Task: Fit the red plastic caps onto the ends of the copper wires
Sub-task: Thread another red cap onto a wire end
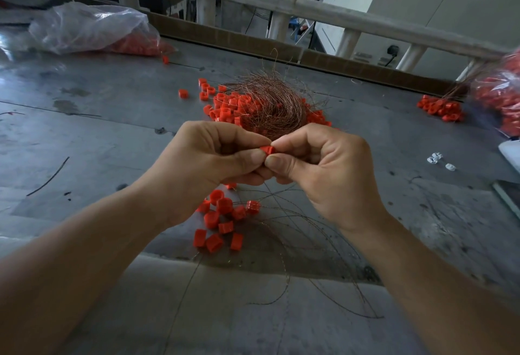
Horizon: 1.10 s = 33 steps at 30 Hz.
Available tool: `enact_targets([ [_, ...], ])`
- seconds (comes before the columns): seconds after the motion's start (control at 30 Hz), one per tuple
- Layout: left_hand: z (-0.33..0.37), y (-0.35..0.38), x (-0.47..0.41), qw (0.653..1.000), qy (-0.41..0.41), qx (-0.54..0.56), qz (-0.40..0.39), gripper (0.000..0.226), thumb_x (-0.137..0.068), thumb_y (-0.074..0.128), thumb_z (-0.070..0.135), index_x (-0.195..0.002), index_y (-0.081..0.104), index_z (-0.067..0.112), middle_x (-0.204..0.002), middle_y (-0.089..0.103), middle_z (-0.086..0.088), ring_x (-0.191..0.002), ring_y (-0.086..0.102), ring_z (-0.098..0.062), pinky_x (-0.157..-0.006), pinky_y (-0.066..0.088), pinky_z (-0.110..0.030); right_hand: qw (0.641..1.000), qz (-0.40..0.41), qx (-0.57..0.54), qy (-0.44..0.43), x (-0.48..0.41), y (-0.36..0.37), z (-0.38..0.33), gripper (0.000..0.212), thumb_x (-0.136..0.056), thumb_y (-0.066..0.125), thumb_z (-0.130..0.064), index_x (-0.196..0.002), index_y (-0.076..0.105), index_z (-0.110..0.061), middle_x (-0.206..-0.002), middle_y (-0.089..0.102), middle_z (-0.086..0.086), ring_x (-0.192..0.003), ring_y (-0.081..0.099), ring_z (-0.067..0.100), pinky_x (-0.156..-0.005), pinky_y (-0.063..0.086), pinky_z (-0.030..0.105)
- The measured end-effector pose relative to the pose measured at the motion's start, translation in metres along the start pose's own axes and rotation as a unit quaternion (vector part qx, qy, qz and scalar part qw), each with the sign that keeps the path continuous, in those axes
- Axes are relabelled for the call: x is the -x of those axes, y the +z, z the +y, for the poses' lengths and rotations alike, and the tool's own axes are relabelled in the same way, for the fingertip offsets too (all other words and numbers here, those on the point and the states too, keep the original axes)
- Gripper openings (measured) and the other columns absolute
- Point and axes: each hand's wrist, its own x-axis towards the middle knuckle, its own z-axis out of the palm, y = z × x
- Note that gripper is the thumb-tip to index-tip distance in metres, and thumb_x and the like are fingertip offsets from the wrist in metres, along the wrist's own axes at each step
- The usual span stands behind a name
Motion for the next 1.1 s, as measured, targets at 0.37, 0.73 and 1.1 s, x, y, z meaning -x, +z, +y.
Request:
enact_targets([
  [0.37,-0.0013,-0.0033,-0.0006,0.999,-0.01,0.008,-0.044,0.025,-0.052,0.067,0.023,-0.075,0.076,0.02,-0.068,0.072,-0.005,-0.062,0.069,-0.012,-0.055,0.052,-0.015,0.999,-0.012,-0.007,-0.033,-0.0015,-0.0042,0.001,0.01,-0.066,0.069,-0.025,-0.073,0.063,-0.022,-0.069,0.065,-0.009,-0.059,0.063,0.007,-0.056,0.052,0.018],
  [0.73,-0.0008,-0.0093,-0.0015,0.993,-0.017,0.08,-0.084,0.039,-0.056,0.069,0.016,-0.094,0.066,0.016,-0.067,0.069,-0.01,-0.059,0.067,-0.016,-0.052,0.054,-0.02,0.989,-0.124,0.07,-0.048,-0.005,-0.0066,-0.0036,0.014,-0.081,0.057,-0.027,-0.094,0.061,-0.027,-0.087,0.054,-0.015,-0.085,0.053,-0.002,-0.071,0.043,0.012],
  [1.1,-0.0013,-0.0014,0.0052,0.993,0.063,-0.03,-0.093,0.065,-0.065,0.07,0.038,-0.122,0.046,0.02,-0.072,0.069,-0.013,-0.06,0.068,-0.02,-0.054,0.053,-0.024,0.984,-0.128,0.116,-0.032,-0.0006,0.0021,-0.0066,0.01,-0.085,0.05,-0.028,-0.081,0.052,-0.019,-0.081,0.049,-0.007,-0.074,0.049,0.005,-0.068,0.043,0.02],
])
